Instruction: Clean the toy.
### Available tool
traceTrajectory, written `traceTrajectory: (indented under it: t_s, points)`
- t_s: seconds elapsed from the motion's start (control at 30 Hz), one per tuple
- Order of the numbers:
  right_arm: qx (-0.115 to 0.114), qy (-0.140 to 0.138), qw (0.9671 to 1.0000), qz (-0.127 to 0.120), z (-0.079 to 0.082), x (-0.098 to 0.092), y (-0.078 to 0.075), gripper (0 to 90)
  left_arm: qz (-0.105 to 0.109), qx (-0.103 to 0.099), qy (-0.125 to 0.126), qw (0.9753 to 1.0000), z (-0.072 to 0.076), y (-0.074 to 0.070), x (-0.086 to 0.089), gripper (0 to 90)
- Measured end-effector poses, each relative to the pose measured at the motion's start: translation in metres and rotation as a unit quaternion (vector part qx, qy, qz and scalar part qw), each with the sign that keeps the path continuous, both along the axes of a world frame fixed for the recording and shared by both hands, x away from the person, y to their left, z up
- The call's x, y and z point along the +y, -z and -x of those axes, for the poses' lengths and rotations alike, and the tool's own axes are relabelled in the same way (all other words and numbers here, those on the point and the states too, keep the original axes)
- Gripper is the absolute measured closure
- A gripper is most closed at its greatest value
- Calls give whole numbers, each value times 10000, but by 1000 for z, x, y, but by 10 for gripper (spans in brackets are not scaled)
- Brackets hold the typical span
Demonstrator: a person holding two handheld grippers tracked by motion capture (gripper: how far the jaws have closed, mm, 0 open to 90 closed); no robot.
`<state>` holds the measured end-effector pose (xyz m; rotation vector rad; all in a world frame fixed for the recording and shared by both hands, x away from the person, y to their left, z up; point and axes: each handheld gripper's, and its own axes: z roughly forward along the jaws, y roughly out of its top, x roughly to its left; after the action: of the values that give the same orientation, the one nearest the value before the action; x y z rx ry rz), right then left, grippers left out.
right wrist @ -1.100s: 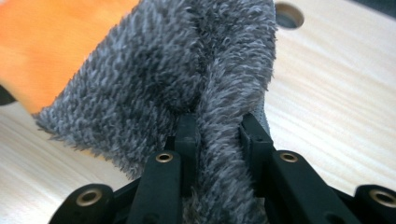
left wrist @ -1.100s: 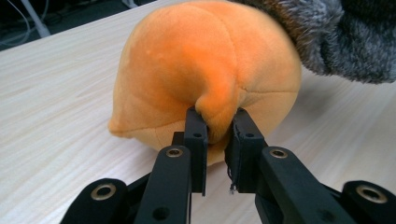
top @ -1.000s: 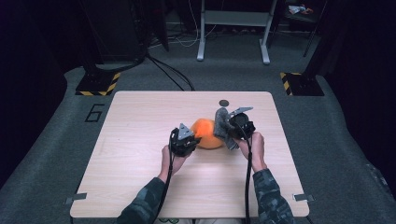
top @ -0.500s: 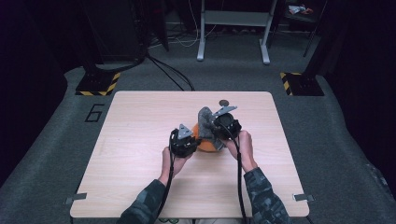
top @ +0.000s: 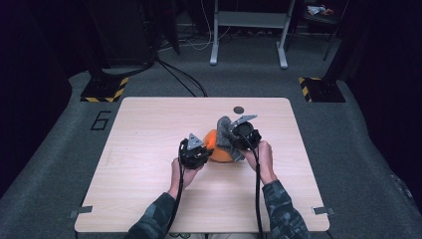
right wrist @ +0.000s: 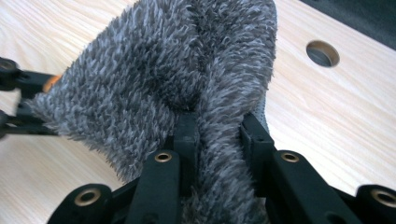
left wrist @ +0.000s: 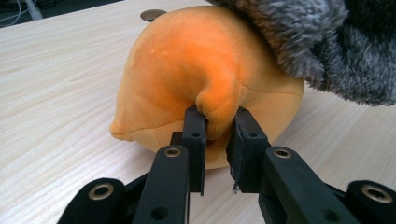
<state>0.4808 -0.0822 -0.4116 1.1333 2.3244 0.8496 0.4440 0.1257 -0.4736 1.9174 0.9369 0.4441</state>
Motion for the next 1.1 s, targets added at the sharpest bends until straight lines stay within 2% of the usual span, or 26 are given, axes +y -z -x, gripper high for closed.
traceTrajectory:
  t_s: [0.3,0.47,0.53,0.63,0.7,0.8,0.93,0.97,1.1]
  points:
    - [205,269,9994,86,-7,-16,13,722,1,25,-1,10000,-1,2,2,776]
    - [455,444,9979,124,-14,-27,29,722,51,31,-35,10000,-1,4,3,775]
    - [491,478,9976,121,-15,-28,32,722,43,37,-35,10000,-1,4,3,774]
    - [682,581,9958,183,-20,-32,42,723,26,35,-32,10000,-1,4,3,774]
    - [717,587,9955,214,-21,-33,44,723,33,37,-32,10000,-1,4,3,774]
    - [912,711,9929,293,-24,-33,54,723,30,36,-28,10000,-1,4,3,774]
    - [1110,692,9904,447,-29,-36,69,723,14,32,-15,10000,-1,4,3,774]
    - [1195,700,9895,414,-30,-37,73,723,16,31,-18,10000,0,4,3,774]
    - [1065,777,9904,415,-28,-40,65,727,1,23,-5,10000,0,3,3,773]
